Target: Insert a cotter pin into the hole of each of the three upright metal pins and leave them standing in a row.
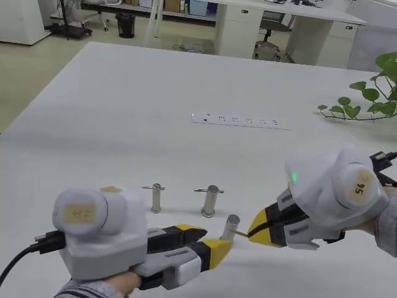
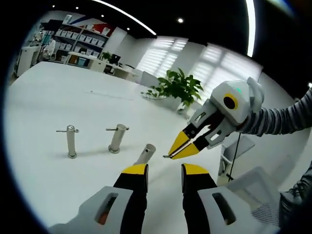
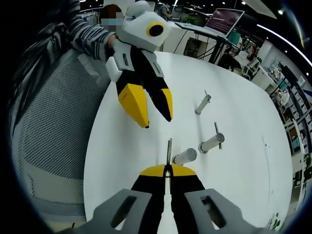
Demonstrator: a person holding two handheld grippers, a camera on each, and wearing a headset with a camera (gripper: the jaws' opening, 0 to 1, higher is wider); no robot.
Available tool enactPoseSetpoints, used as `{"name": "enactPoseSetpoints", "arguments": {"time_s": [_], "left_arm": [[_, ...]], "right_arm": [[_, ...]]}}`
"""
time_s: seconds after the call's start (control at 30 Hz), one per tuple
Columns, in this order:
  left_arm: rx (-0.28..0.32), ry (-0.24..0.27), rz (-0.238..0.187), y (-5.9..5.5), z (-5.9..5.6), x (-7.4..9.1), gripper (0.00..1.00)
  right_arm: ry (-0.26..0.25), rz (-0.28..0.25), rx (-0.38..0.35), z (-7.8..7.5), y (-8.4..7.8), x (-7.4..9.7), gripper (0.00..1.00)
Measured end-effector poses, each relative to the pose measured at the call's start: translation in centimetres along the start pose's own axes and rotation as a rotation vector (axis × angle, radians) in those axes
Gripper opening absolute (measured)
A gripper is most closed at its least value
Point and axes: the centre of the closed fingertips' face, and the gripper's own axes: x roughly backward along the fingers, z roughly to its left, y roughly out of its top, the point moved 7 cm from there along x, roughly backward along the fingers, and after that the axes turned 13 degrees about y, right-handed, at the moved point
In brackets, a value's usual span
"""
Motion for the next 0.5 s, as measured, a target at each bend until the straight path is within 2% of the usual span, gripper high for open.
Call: {"name": "enactPoseSetpoints", "arguments": {"time_s": [0.13,0.5], "left_arm": [[0.066,-0.021,0.011,-0.2,-0.1,-0.1,0.19],[0.132,-0.053,0.018,-0.4,-0.4,-0.1,0.08]], "right_arm": [[0.006,-0.001,0.020,0.4,0.4,-0.2,0.00],[0.015,-0.005,0.073,1.0,1.7,-0.4,0.00]]}}
